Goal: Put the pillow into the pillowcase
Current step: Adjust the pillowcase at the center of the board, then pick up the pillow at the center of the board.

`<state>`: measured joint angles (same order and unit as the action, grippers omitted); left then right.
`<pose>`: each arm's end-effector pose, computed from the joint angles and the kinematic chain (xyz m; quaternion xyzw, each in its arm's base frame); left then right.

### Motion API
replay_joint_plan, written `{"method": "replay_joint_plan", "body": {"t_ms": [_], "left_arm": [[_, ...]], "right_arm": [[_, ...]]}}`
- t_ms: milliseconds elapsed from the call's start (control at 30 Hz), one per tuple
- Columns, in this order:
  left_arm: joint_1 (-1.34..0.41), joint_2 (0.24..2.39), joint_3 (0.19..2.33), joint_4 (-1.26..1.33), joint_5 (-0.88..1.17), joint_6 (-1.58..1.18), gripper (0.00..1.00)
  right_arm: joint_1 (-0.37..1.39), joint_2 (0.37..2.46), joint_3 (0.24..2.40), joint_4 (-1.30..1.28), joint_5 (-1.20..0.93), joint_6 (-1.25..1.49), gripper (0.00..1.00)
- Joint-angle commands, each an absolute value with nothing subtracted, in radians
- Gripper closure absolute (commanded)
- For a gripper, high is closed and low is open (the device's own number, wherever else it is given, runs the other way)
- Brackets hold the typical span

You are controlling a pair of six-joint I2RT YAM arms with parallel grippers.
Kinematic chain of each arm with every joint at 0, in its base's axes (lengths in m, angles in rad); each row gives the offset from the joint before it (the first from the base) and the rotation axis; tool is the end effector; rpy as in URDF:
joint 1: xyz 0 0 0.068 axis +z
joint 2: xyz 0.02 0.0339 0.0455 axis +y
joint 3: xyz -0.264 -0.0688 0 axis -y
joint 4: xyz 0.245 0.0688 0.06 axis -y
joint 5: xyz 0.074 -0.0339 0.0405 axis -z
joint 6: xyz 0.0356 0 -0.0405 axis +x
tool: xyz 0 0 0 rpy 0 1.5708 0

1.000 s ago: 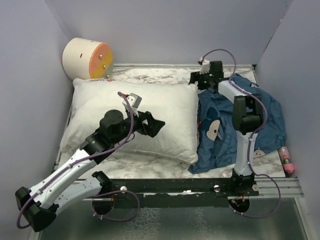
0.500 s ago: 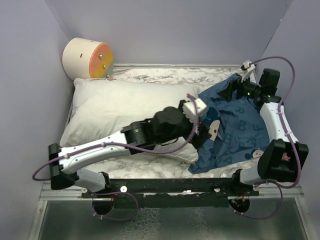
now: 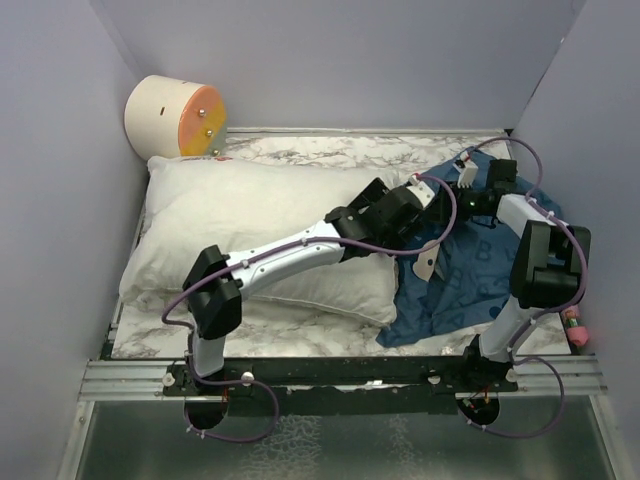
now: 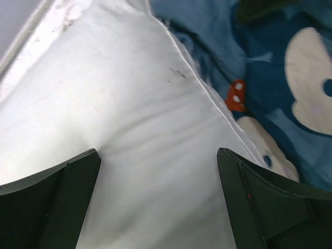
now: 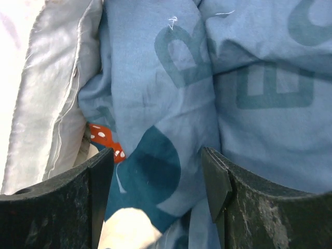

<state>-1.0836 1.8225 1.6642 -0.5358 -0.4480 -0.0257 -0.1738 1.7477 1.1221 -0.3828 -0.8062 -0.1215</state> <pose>0.2096 -0.3628 0.3219 0.3641 0.8098 -0.0470 0.4577 0.3519 -0.0357 0.1951 -0.0857 0.8863 0.3352 0.3079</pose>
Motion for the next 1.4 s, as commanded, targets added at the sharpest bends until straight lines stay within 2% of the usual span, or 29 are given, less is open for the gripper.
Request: {"method": "replay_joint_plan", "body": {"t_ms": [0,167,200,233,267,300,333,367,667,800,833,1033,1133,1300,1333,1367], "left_arm": [[-1.074,1.951,1.804,-0.656,-0.674,0.047,0.01],[-1.028,2.103,1.887,-0.761,-0.726,0.04,0.02],[-1.021,2.109,1.88,-0.754,-0.706,0.045,0.09],[-1.013,2.109,1.868,-0.743,-0.673,0.048,0.22],[-1.005,2.105,1.855,-0.729,-0.644,0.049,0.46],[-0.999,2.099,1.845,-0.717,-0.625,0.047,0.74],[-0.994,2.091,1.836,-0.706,-0.612,0.047,0.93],[-0.992,2.078,1.827,-0.695,-0.6,0.047,1.0],[-0.99,1.725,1.74,-0.518,-0.4,0.049,1.0],[-0.987,1.56,1.681,-0.46,-0.363,0.027,1.0],[-0.984,1.53,1.663,-0.45,-0.354,0.018,1.0],[-0.973,1.391,1.58,-0.434,-0.321,-0.022,1.0],[-0.971,1.332,1.538,-0.423,-0.298,-0.046,1.0],[-0.969,1.224,1.461,-0.399,-0.273,-0.092,1.0],[-0.969,1.195,1.443,-0.393,-0.273,-0.101,1.0],[-0.969,1.174,1.423,-0.384,-0.273,-0.109,1.0]], "right_arm": [[-0.131,1.818,1.195,-0.383,-0.803,-0.073,0.33],[-0.13,1.808,1.185,-0.37,-0.792,-0.07,0.33],[-0.13,1.806,1.183,-0.371,-0.788,-0.072,0.33],[-0.13,1.807,1.181,-0.372,-0.786,-0.075,0.33],[-0.13,1.806,1.178,-0.371,-0.785,-0.075,0.33],[-0.13,1.808,1.177,-0.371,-0.782,-0.076,0.33],[-0.13,1.808,1.175,-0.369,-0.779,-0.076,0.33],[-0.13,1.81,1.176,-0.367,-0.777,-0.079,0.33],[-0.069,1.82,1.271,-0.401,-0.696,-0.133,0.32],[-0.02,1.88,1.326,-0.409,-0.634,-0.13,0.36],[-0.005,1.894,1.335,-0.408,-0.62,-0.132,0.39],[0.064,1.947,1.39,-0.436,-0.563,-0.164,0.85],[0.092,1.941,1.41,-0.446,-0.616,-0.182,0.98],[0.112,1.874,1.422,-0.454,-0.856,-0.219,0.98],[0.112,1.852,1.417,-0.45,-0.867,-0.232,0.93],[0.111,1.831,1.402,-0.436,-0.862,-0.244,0.83]]}}
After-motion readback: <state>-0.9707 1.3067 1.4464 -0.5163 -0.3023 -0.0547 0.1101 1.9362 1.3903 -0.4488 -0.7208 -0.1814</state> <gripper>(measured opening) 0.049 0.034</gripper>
